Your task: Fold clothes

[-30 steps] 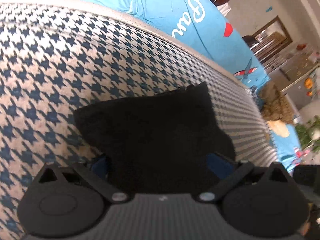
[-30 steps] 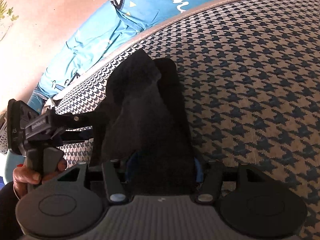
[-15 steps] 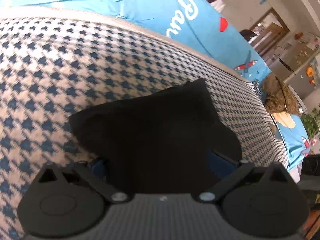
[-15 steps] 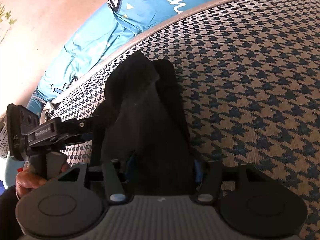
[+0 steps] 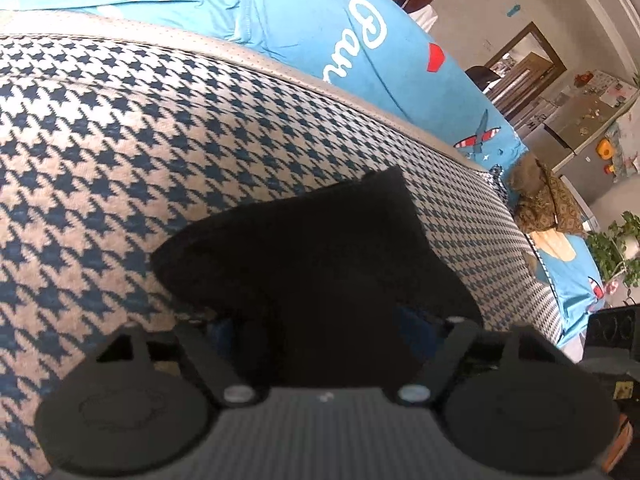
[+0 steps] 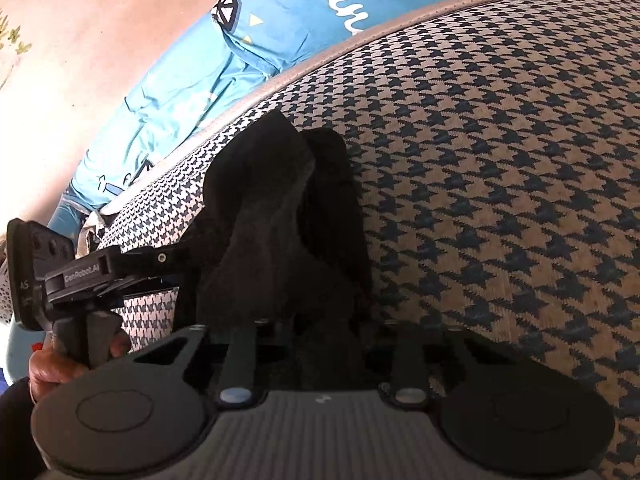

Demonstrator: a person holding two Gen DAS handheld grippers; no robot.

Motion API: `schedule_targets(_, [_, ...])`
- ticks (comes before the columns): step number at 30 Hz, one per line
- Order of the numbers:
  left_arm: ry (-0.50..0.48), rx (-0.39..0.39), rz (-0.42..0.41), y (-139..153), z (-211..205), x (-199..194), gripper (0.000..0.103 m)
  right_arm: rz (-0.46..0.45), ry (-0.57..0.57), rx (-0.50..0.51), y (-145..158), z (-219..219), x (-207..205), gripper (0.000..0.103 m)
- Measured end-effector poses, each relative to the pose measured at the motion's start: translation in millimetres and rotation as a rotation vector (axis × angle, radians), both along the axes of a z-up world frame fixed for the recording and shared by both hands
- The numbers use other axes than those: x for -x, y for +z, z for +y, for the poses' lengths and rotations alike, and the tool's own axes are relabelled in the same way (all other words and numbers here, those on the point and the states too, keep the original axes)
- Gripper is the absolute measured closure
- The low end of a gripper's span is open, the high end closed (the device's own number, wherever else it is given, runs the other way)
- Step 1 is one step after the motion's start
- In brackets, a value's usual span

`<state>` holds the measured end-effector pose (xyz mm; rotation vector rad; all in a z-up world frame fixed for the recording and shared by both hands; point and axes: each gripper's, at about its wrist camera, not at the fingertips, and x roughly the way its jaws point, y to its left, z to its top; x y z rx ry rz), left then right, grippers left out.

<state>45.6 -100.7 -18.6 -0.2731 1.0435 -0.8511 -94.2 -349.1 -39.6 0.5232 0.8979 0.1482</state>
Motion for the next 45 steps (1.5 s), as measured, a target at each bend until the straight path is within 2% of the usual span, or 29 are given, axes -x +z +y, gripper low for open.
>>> schedule_targets(4, [0.007, -0.069, -0.032, 3, -3, 2, 0.039, -0.003, -0.003, 0.017, 1, 0, 0, 0.076])
schedule_targets(8, [0.012, -0.116, -0.064, 3, -11, 7, 0.039, 0.002, -0.011, 0.029, -1, 2, -2, 0.075])
schedule_targets(13, [0.039, -0.112, -0.070, 1, -12, 7, 0.038, 0.013, -0.039, 0.010, -3, 1, -3, 0.074])
schedule_targets(15, [0.033, -0.151, -0.126, 4, -20, 14, 0.045, 0.010, -0.041, 0.024, -2, 4, -3, 0.074])
schedule_targets(17, [0.011, -0.181, -0.198, 9, -27, 23, 0.062, -0.006, -0.034, 0.043, 2, 7, -2, 0.076])
schedule_targets(20, [0.007, -0.223, -0.275, 17, -32, 33, 0.076, -0.030, -0.023, 0.072, 9, 11, -1, 0.083])
schedule_targets(22, [0.019, -0.284, -0.333, 20, -35, 40, 0.083, -0.047, -0.015, 0.091, 14, 14, 1, 0.086])
schedule_targets(24, [0.039, -0.351, -0.390, 23, -38, 47, 0.083, -0.064, -0.008, 0.110, 19, 16, 2, 0.087])
schedule_targets(29, [0.095, -0.400, -0.446, 35, -37, 61, 0.084, -0.105, 0.010, 0.157, 31, 23, 4, 0.088])
schedule_targets(30, [0.102, -0.393, -0.428, 34, -35, 60, 0.084, -0.113, 0.014, 0.167, 33, 24, 5, 0.088])
schedule_targets(36, [0.133, -0.316, -0.274, 19, -22, 41, 0.079, -0.033, -0.016, 0.155, 17, 21, 0, 0.085])
schedule_targets(38, [0.142, -0.291, -0.238, 15, -19, 36, 0.074, -0.023, -0.031, 0.135, 15, 18, -1, 0.084])
schedule_targets(40, [0.147, -0.262, -0.213, 12, -17, 32, 0.065, 0.001, -0.056, 0.117, 12, 15, 0, 0.070])
schedule_targets(42, [0.148, -0.231, -0.192, 9, -16, 28, 0.061, 0.017, -0.073, 0.093, 7, 11, -1, 0.069])
schedule_targets(45, [0.143, -0.194, -0.173, 6, -18, 23, 0.046, 0.022, -0.100, 0.044, 3, 5, 0, 0.067])
